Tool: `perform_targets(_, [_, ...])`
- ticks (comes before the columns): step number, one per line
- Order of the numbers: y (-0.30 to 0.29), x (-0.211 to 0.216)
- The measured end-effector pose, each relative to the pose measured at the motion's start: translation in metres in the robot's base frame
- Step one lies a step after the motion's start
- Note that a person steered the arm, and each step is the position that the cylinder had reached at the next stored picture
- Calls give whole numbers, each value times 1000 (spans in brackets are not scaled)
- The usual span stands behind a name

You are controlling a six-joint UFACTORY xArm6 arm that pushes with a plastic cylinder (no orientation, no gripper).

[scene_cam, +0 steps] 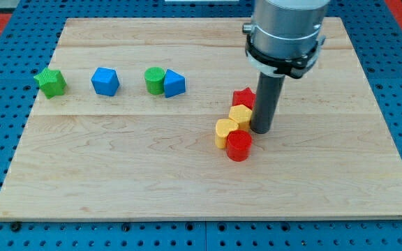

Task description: Place the red star above the hexagon

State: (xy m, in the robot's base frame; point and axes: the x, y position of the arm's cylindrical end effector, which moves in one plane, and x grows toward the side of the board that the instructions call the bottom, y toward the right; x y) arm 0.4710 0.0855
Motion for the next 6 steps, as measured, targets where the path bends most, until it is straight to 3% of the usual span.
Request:
perform_targets(2, [1,-8])
perform_targets(3, [45,-11])
perform_targets(6, [3,-49])
